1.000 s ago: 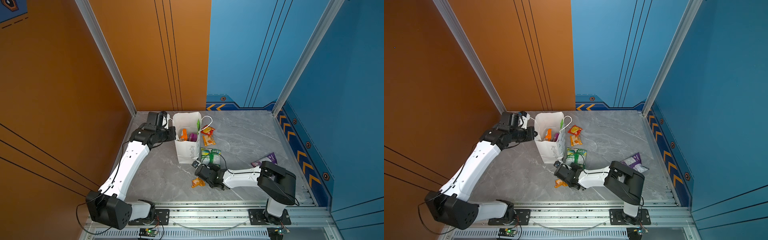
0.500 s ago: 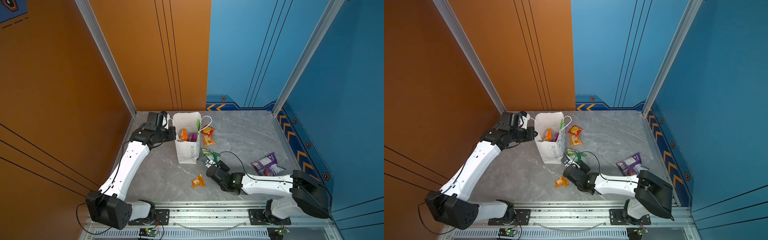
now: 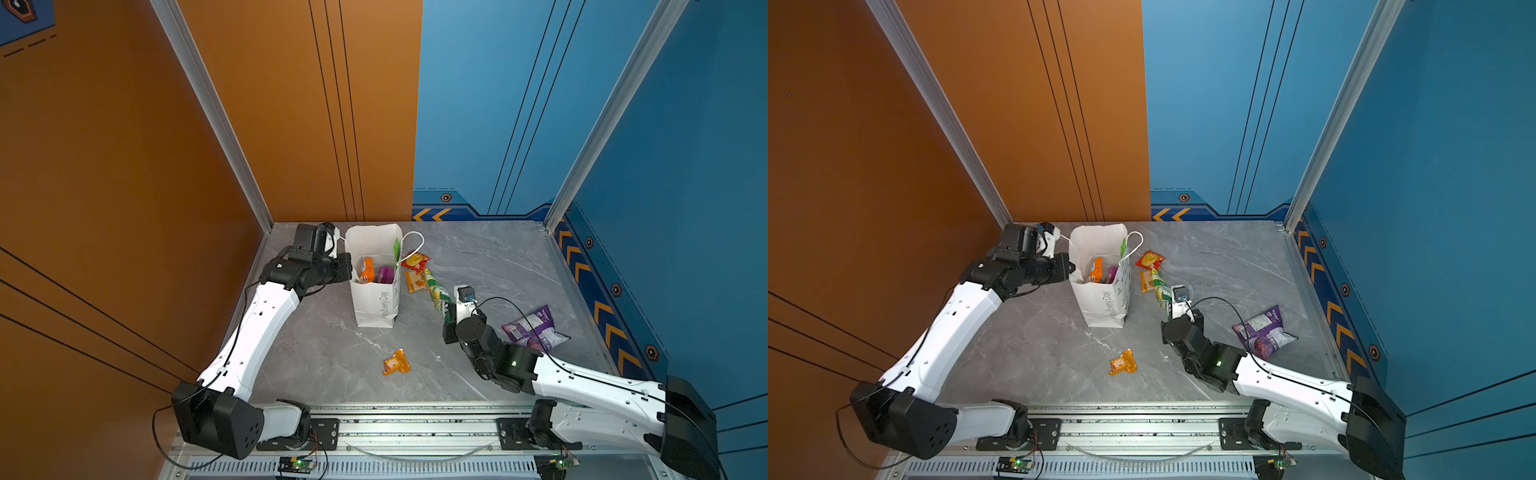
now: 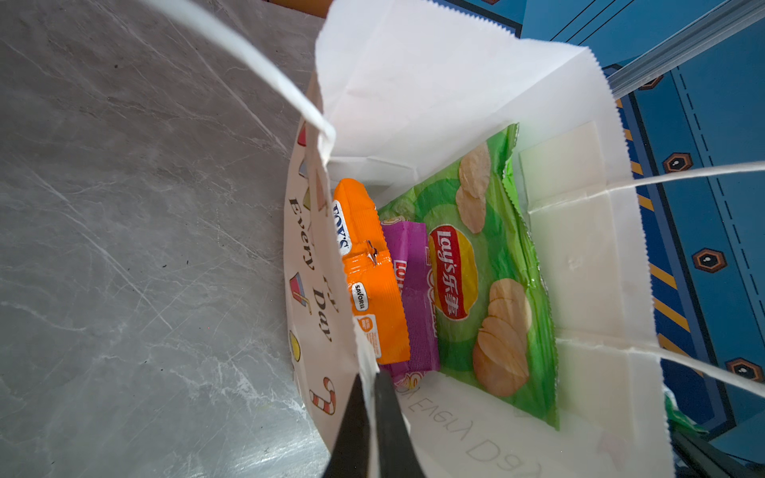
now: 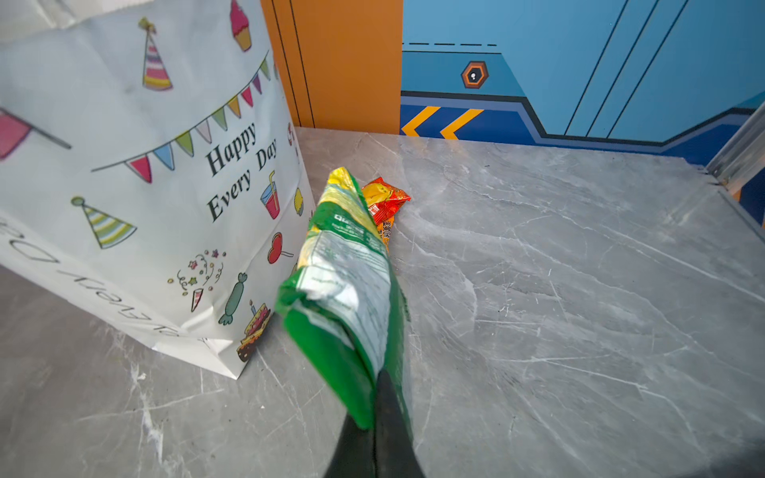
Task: Place the snacks into the paper bag
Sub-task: 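Lift the green snack bag with the right gripper toward the paper bag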
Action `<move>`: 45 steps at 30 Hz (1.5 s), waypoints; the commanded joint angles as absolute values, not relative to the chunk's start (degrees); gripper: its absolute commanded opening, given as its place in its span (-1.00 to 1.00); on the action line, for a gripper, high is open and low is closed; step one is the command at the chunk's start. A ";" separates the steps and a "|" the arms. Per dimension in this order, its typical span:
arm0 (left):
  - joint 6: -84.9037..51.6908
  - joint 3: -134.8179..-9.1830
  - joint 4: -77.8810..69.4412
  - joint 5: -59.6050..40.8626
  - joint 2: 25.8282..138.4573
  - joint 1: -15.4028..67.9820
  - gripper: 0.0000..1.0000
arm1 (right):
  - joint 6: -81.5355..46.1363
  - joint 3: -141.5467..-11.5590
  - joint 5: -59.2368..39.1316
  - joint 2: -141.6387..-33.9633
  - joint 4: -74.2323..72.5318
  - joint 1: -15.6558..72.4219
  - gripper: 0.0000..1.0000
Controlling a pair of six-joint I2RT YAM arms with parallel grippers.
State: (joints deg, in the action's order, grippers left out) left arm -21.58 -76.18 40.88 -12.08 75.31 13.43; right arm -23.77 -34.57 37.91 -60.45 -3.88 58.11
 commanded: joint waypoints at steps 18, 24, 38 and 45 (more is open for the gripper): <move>-19.38 -75.59 39.55 -10.83 74.37 13.27 -1.00 | -19.31 -46.65 33.12 -51.14 -4.64 54.02 -1.00; -19.42 -75.65 39.51 -11.04 74.27 13.53 -1.00 | -16.92 -54.69 30.00 -53.98 -3.31 53.52 -1.00; -18.37 -75.46 39.59 -8.43 73.20 15.21 -1.00 | -15.30 -76.76 24.47 -67.33 1.62 55.53 -1.00; -18.37 -75.49 39.55 -8.48 72.86 15.42 -1.00 | -15.48 -83.64 22.99 -72.70 2.10 59.55 -1.00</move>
State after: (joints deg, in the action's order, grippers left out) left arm -20.34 -75.85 41.34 -10.50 74.24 15.07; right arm -16.05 -79.66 24.36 -71.57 2.55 58.43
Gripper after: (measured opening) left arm 0.048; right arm 0.047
